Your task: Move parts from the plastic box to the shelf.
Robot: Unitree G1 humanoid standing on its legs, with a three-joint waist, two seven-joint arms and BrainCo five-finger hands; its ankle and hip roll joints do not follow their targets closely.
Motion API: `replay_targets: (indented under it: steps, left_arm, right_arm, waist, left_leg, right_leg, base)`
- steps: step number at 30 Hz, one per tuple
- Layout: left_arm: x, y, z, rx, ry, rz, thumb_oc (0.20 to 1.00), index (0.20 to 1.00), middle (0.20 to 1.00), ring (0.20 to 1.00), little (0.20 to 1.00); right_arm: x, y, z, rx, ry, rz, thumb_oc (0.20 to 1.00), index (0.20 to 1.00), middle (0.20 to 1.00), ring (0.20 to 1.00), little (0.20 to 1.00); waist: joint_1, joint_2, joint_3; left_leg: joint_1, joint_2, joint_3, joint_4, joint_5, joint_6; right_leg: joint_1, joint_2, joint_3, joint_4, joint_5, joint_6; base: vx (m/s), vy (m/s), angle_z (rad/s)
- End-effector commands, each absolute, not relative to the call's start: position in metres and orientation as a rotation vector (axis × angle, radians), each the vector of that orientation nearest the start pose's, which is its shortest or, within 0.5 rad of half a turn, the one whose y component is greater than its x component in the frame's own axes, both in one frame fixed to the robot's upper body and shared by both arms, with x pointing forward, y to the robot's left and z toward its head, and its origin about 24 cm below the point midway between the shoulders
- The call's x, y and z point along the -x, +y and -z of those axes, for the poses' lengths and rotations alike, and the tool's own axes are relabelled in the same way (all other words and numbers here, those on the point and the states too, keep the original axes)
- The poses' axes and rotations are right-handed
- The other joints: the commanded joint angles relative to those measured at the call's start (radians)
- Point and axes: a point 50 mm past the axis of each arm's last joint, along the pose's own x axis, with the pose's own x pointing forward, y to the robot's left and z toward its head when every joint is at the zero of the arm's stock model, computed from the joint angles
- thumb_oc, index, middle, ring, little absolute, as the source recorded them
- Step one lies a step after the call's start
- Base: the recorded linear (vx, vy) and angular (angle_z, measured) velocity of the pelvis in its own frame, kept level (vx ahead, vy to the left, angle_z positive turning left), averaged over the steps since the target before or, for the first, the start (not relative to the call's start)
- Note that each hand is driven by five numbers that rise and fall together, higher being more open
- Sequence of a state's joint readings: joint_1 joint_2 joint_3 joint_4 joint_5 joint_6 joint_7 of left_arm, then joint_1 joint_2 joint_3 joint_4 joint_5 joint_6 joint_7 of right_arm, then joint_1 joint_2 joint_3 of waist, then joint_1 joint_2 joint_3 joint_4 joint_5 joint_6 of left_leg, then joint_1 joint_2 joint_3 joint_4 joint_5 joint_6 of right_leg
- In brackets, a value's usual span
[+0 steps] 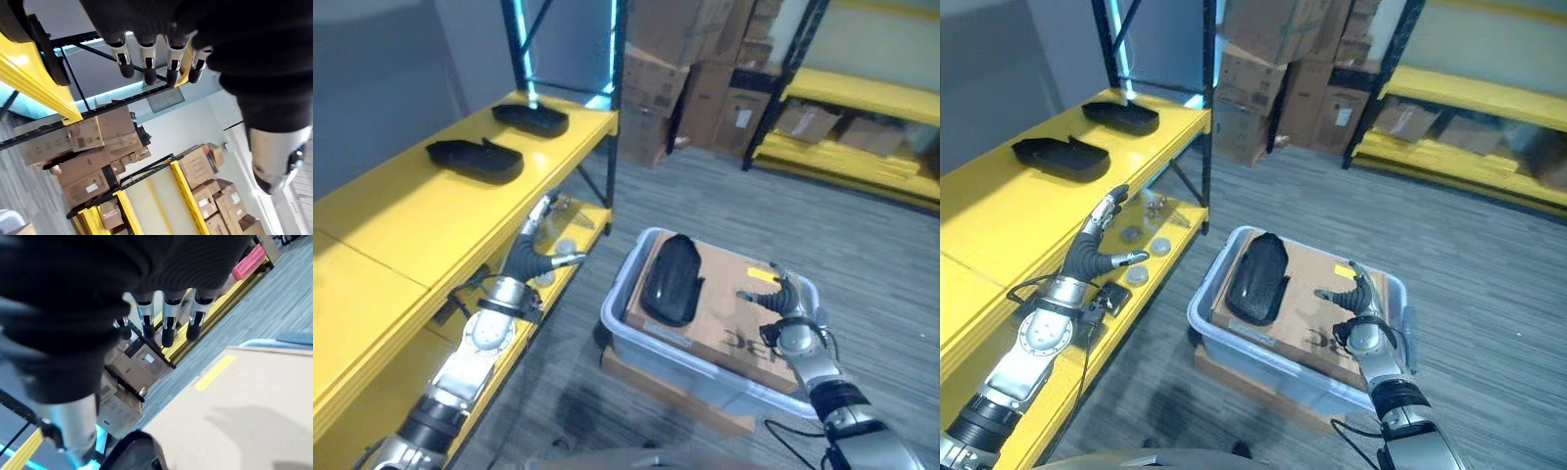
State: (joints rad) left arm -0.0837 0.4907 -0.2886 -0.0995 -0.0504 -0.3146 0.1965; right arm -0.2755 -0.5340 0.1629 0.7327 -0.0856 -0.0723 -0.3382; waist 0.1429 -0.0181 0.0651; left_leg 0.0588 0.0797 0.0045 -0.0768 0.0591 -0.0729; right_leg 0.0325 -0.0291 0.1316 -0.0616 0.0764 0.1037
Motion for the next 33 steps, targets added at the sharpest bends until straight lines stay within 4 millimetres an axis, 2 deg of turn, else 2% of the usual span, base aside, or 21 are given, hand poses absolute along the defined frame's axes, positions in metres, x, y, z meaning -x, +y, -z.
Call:
replay_targets:
  steps: [1,10,13,18,22,24,26,27,33]
  left_arm:
    - [-0.255,0.153,-0.132,-0.317,-0.577,0.225,1.0,1.0,1.0,1.0,1.0]
    - [-0.259,0.136,-0.144,-0.279,-0.639,0.277,1.0,1.0,1.0,1.0,1.0]
    - [-0.261,0.131,-0.146,-0.265,-0.655,0.287,1.0,1.0,1.0,1.0,1.0]
    - [-0.261,0.121,-0.15,-0.258,-0.676,0.315,1.0,1.0,1.0,1.0,1.0]
    - [-0.261,0.122,-0.151,-0.271,-0.683,0.309,1.0,1.0,1.0,1.0,1.0]
    - [-0.26,0.121,-0.15,-0.282,-0.683,0.322,1.0,1.0,1.0,1.0,1.0]
    - [-0.259,0.12,-0.15,-0.284,-0.686,0.332,1.0,1.0,1.0,1.0,1.0]
    - [-0.259,0.12,-0.151,-0.285,-0.689,0.336,1.0,1.0,1.0,1.0,1.0]
    - [-0.256,0.118,-0.155,-0.287,-0.712,0.366,1.0,1.0,1.0,1.0,1.0]
  right_arm:
    - [-0.316,-0.288,-0.044,0.766,0.133,0.375,1.0,1.0,1.0,1.0,1.0]
    - [-0.342,-0.3,-0.068,0.797,0.159,0.468,1.0,1.0,1.0,1.0,1.0]
    - [-0.344,-0.306,-0.071,0.784,0.184,0.501,1.0,1.0,1.0,1.0,1.0]
    - [-0.339,-0.316,-0.057,0.817,0.338,0.565,1.0,1.0,1.0,1.0,1.0]
    - [-0.34,-0.313,-0.053,0.796,0.38,0.568,1.0,1.0,1.0,1.0,1.0]
    - [-0.333,-0.312,-0.038,0.765,0.461,0.537,1.0,1.0,1.0,1.0,1.0]
    - [-0.331,-0.312,-0.034,0.756,0.489,0.529,1.0,1.0,1.0,1.0,1.0]
    - [-0.329,-0.313,-0.031,0.742,0.507,0.525,0.2,0.2,0.2,0.2,0.2]
    - [-0.312,-0.321,-0.012,0.656,0.599,0.529,0.2,0.2,0.2,0.2,0.2]
  waist:
    - [0.027,-0.027,0.041]
    - [0.06,0.006,0.085]
    - [0.068,0.019,0.095]
    - [0.085,0.04,0.111]
    - [0.091,0.048,0.118]
    - [0.1,0.057,0.12]
    - [0.103,0.06,0.119]
    - [0.106,0.062,0.119]
    - [0.117,0.078,0.116]
  left_leg:
    - [0.007,-0.012,0.006,0.137,-0.241,0.026]
    - [-0.1,-0.023,-0.037,0.13,-0.203,0.019]
    - [-0.131,-0.026,-0.049,0.126,-0.191,0.016]
    - [-0.16,-0.031,-0.07,0.117,-0.174,0.014]
    - [-0.167,-0.032,-0.075,0.115,-0.171,0.014]
    - [-0.172,-0.036,-0.083,0.114,-0.17,0.014]
    - [-0.176,-0.036,-0.088,0.114,-0.17,0.014]
    - [-0.178,-0.037,-0.09,0.113,-0.169,0.014]
    - [-0.195,-0.046,-0.108,0.115,-0.167,0.016]
  right_leg:
    - [-0.082,-0.017,0.024,0.172,-0.198,0.076]
    - [-0.164,-0.028,-0.004,0.154,-0.174,0.08]
    - [-0.187,-0.03,-0.013,0.152,-0.168,0.082]
    - [-0.21,-0.033,-0.03,0.151,-0.162,0.083]
    - [-0.217,-0.033,-0.036,0.151,-0.162,0.084]
    - [-0.22,-0.036,-0.044,0.15,-0.163,0.083]
    - [-0.222,-0.038,-0.049,0.149,-0.163,0.083]
    - [-0.223,-0.04,-0.051,0.148,-0.163,0.083]
    - [-0.227,-0.048,-0.067,0.147,-0.165,0.083]
  base:
    - [-0.03,-0.006,0.32]
    - [-0.06,-0.008,0.24]
    - [-0.04,0.004,0.18]
    - [-0.02,0.004,0.14]
    - [0.0,0.003,0.03]
    - [0.0,0.0,0.0]
    - [0.0,-0.004,0.03]
    - [-0.02,-0.011,0.11]
    - [-0.01,-0.002,0.11]
